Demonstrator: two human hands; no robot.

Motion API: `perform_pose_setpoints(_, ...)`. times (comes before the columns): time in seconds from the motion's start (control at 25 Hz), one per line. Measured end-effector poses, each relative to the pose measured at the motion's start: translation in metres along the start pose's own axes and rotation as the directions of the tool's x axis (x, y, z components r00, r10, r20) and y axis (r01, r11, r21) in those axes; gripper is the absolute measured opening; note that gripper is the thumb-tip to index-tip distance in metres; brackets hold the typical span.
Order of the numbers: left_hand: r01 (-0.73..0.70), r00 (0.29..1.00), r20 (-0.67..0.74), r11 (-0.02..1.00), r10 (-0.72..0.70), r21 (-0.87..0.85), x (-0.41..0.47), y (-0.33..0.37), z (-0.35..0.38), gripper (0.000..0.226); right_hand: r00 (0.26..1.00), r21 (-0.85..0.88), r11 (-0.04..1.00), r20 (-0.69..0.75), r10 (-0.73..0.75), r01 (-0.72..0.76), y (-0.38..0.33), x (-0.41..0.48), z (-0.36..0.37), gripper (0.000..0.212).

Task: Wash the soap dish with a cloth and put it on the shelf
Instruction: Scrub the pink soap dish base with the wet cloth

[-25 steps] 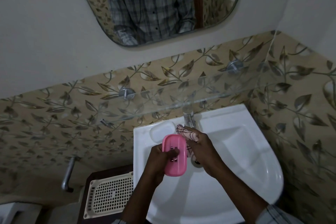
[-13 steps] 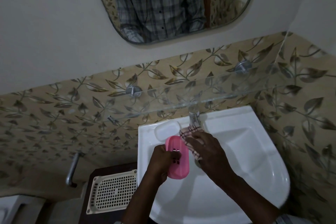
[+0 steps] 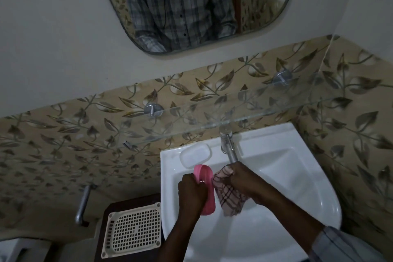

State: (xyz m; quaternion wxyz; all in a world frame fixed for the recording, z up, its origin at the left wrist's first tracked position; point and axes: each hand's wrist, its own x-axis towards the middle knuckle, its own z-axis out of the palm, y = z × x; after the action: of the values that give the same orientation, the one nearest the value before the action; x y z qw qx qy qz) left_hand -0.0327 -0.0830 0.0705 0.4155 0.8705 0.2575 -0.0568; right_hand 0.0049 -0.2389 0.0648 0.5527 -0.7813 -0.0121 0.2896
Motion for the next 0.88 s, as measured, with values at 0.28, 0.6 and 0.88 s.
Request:
perform_pose_setpoints(0.28,0.209,0.971,0.177,0.935,-0.163,-0.285,0.010,0.005,-0.018,0.006,0.833,-0.118,0.906,-0.358,-0.422,0.408,0.026,-0.007,0.012,0.020)
perform_pose_setpoints(0.6,0.112,0.982,0.170,0.971,-0.077,-0.211,0.013,-0.004,-0.016,0.009,0.669,-0.819,0.242,0.216,-0.711,0.521,0.029,0.022,0.025,0.037)
perform_pose_setpoints(0.88,0.044,0.999,0.018,0.979,-0.041,-0.199,0.018,-0.024,-0.020,0.009,0.991,0.198,0.980,-0.132,0.003,0.023,0.006,0.004,-0.002,0.006)
